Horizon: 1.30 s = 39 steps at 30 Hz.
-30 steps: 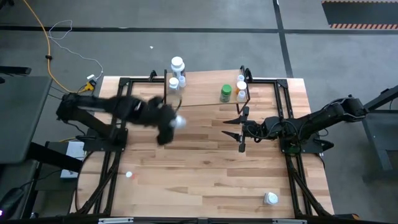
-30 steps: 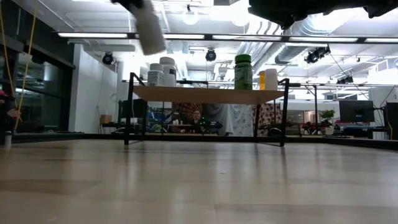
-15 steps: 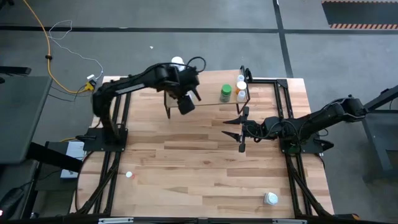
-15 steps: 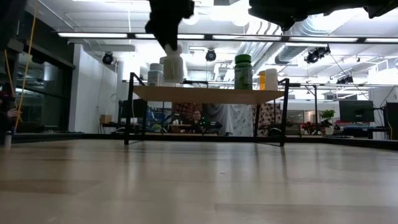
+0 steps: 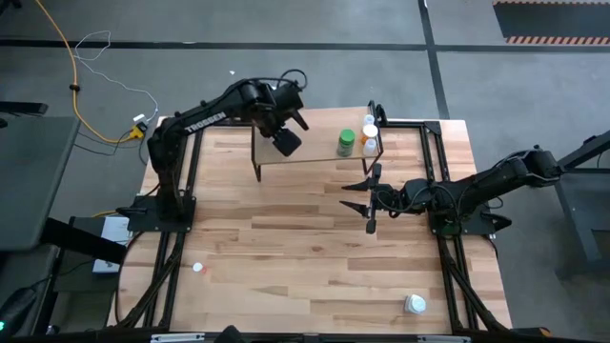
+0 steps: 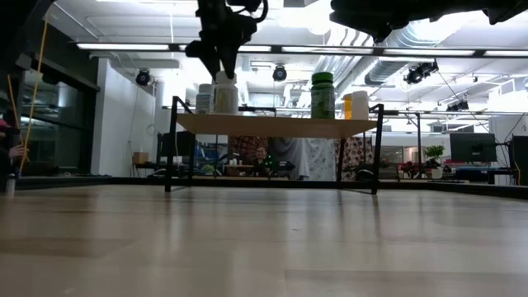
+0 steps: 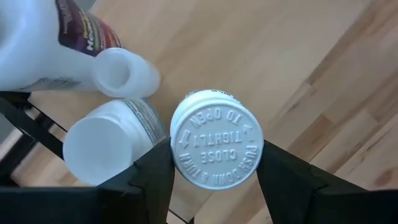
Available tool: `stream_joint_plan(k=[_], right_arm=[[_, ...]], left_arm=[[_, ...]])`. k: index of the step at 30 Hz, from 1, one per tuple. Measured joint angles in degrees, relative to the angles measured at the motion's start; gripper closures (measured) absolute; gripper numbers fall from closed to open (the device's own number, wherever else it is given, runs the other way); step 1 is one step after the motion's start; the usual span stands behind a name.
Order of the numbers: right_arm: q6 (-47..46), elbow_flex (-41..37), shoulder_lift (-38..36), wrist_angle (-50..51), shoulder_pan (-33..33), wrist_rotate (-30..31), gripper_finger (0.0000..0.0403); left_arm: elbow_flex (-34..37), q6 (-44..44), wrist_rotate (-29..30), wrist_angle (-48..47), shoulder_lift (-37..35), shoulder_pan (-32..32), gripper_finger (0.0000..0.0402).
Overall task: Pick and place medicine bottles onto shelf by color
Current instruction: Put the white yellow pill bottle on the shelf, then put the pink pill bottle on the shelf
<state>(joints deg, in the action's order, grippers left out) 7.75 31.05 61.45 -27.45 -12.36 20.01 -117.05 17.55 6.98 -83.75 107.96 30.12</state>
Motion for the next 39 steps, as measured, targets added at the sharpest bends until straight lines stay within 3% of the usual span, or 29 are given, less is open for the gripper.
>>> stream_joint_plan(k=[16,23,30,34,39], right_arm=[[0.0,0.0,0.0,0.0,0.0,0.0,0.0238],[0.0,0.0,0.0,0.0,0.0,0.0,0.0238],[0.1,0.0,0.0,0.0,0.0,0.0,0.0238],[0.0,0.0,0.0,0.0,0.0,0.0,0.0238],[0.0,0.0,0.0,0.7,0.0,0.0,0.0238]], left_arm=[[0.0,-0.1,-1.4,1.3,0.0,2.1,0.0176],[-0.2,-2.5,0.9,1.9,0.0,2.2,0.0152],[-7.1,-2.8,3.2,3.1,0.0,2.2,0.0138],[-10.9,-2.8,3.9,3.4,-0.6,0.7,0.0138],[-7.8,-4.1,9.2,9.5,-5.7,-5.2,0.0138]])
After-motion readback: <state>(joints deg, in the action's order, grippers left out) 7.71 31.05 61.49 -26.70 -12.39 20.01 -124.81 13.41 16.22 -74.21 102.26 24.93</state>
